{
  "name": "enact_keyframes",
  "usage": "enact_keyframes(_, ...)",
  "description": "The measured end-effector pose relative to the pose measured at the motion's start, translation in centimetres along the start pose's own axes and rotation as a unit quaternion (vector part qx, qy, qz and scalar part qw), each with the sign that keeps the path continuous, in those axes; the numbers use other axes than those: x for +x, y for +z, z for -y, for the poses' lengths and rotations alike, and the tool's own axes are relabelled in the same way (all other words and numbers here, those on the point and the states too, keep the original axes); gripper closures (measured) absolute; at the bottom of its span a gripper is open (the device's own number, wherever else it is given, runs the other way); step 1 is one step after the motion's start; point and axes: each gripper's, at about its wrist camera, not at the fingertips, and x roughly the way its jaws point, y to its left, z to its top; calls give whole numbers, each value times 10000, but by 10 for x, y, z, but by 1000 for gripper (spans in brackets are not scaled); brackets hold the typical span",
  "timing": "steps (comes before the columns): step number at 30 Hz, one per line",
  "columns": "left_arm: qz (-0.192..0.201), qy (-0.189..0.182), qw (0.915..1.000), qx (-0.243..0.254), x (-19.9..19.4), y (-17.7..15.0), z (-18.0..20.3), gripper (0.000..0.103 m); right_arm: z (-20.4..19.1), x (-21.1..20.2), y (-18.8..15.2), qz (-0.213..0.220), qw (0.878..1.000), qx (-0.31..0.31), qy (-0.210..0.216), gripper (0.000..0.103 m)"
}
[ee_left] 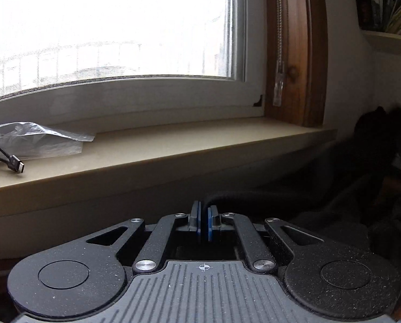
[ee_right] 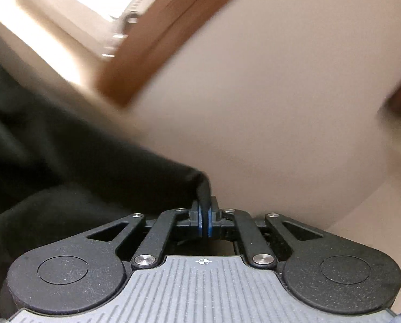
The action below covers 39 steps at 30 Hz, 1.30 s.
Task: Fold clothes
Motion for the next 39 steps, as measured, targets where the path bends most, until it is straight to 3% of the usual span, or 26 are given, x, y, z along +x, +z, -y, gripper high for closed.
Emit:
enact_keyframes(1, -7, 13, 10000, 26, 1, 0, 1, 99, -4, 7, 3, 66, 9996, -137, -251, 96)
enact_keyframes(2, -14, 29, 10000, 53, 2, 0, 2, 98, -7, 16, 4, 68, 9991, -172, -379, 88)
enact_keyframes(3, -37, 40, 10000, 60, 3, -1, 3, 98, -9, 24, 5, -39, 9996, -1, -291, 71)
enact_keyframes(5, -98, 11, 9999, 24, 5, -2, 2, 97, -10, 39, -4, -369, 9944, 748, 648, 49)
enact_keyframes(6, -121, 4, 9999, 11, 6, -2, 1, 97, -11, 43, -11, -471, 9861, 1153, 1105, 48)
enact_keyframes(8, -163, 7, 9999, 34, 8, -2, 2, 97, -15, 47, -32, -578, 9614, 2001, 1799, 48)
enact_keyframes(10, -190, 11, 9998, 42, 9, -3, 2, 97, -18, 47, -55, -543, 9263, 2815, 2443, 47)
enact_keyframes(12, -231, 14, 9997, 43, 11, -4, 2, 97, -22, 47, -75, -497, 8937, 3411, 2871, 45)
enact_keyframes(14, -273, 22, 9996, 40, 13, -6, 2, 97, -27, 49, -90, -460, 8710, 3765, 3122, 45)
enact_keyframes(15, -301, 24, 9995, 39, 14, -6, 2, 97, -31, 49, -94, -458, 8681, 3792, 3172, 43)
enact_keyframes(20, -410, 28, 9992, 21, 21, -7, 1, 97, -53, 53, -101, -536, 8778, 3474, 3253, 38)
enact_keyframes(25, -479, 37, 9988, 7, 23, -9, -2, 97, -52, 57, -104, -522, 8655, 3637, 3404, 35)
enact_keyframes(30, -526, 147, 9985, 68, 25, -10, 1, 94, -56, 59, -107, -519, 8545, 3704, 3605, 20)
enact_keyframes(34, -538, 327, 9980, -36, 21, -7, 1, 79, -57, 58, -105, -448, 8564, 3604, 3670, 13)
enact_keyframes(36, -540, 457, 9972, -252, 13, -3, -2, 77, -57, 57, -105, -391, 8571, 3571, 3692, 12)
enact_keyframes(39, -533, 769, 9946, -443, -14, 1, -4, 66, -56, 54, -105, -325, 8565, 3575, 3708, 11)
